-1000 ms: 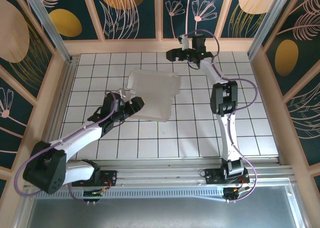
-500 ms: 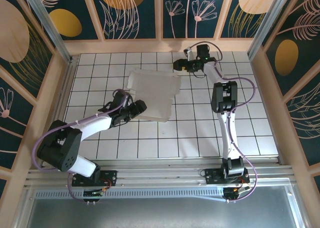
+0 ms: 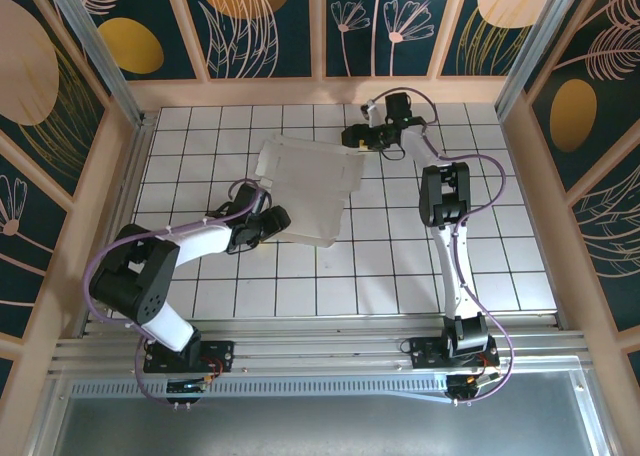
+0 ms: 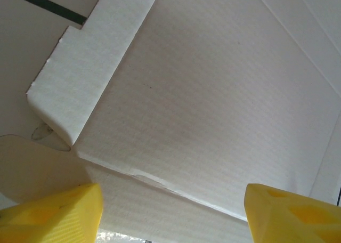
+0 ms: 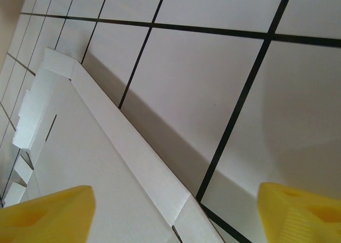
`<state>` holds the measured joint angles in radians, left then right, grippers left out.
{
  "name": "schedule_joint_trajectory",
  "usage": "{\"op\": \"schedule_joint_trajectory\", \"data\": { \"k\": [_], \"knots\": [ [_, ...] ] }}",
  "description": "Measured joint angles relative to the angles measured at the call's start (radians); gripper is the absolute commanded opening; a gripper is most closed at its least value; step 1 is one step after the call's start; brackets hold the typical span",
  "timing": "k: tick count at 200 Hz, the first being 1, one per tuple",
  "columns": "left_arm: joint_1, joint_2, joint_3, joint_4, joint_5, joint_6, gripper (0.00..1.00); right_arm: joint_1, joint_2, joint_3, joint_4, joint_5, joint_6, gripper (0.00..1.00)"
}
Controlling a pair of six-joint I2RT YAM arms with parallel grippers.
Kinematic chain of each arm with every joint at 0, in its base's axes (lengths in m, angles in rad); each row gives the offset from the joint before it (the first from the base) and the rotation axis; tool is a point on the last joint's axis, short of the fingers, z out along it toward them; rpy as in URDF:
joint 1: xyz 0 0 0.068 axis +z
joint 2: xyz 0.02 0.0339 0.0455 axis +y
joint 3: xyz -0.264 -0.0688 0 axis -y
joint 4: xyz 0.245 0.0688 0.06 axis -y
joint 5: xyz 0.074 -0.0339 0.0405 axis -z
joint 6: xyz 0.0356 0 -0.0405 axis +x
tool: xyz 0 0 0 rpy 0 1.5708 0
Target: Fold the paper box
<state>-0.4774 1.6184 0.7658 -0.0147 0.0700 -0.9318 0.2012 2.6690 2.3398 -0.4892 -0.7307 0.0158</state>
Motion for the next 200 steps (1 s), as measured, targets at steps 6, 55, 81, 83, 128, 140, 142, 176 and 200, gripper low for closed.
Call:
{"op": "schedule_joint_trajectory", "data": {
  "k": [6, 55, 81, 83, 128, 140, 142, 176, 200],
  "knots": [
    [0.0, 0.003, 0.004, -0.002, -0.003, 0.001, 0.71, 0.001, 0.0, -0.002, 0.0, -0.001, -0.003, 0.7],
    [0.0, 0.009, 0.016, -0.018, -0.031, 0.006, 0.71, 0.011, -0.029, -0.065, 0.005, -0.027, -0.018, 0.58],
    [0.0, 0.01, 0.018, -0.027, -0.039, 0.007, 0.71, 0.026, -0.053, -0.114, -0.009, -0.035, -0.019, 0.45],
    [0.0, 0.01, 0.018, -0.028, -0.041, 0.007, 0.71, 0.027, -0.055, -0.116, -0.011, -0.035, -0.013, 0.44],
    [0.0, 0.014, 0.027, -0.031, -0.047, 0.011, 0.72, 0.039, -0.107, -0.224, -0.023, -0.056, -0.006, 0.19],
    [0.0, 0.019, 0.034, -0.031, -0.047, 0.014, 0.73, 0.041, -0.134, -0.269, -0.016, -0.055, -0.01, 0.13],
    [0.0, 0.021, 0.035, -0.031, -0.047, 0.014, 0.73, 0.041, -0.14, -0.279, -0.014, -0.055, -0.006, 0.12],
    [0.0, 0.034, 0.071, -0.05, -0.057, 0.04, 0.81, 0.044, -0.28, -0.456, 0.084, -0.024, -0.01, 0.02],
    [0.0, 0.027, 0.11, -0.074, -0.08, 0.069, 0.88, 0.046, -0.414, -0.588, 0.184, 0.035, -0.018, 0.0]
  ]
}}
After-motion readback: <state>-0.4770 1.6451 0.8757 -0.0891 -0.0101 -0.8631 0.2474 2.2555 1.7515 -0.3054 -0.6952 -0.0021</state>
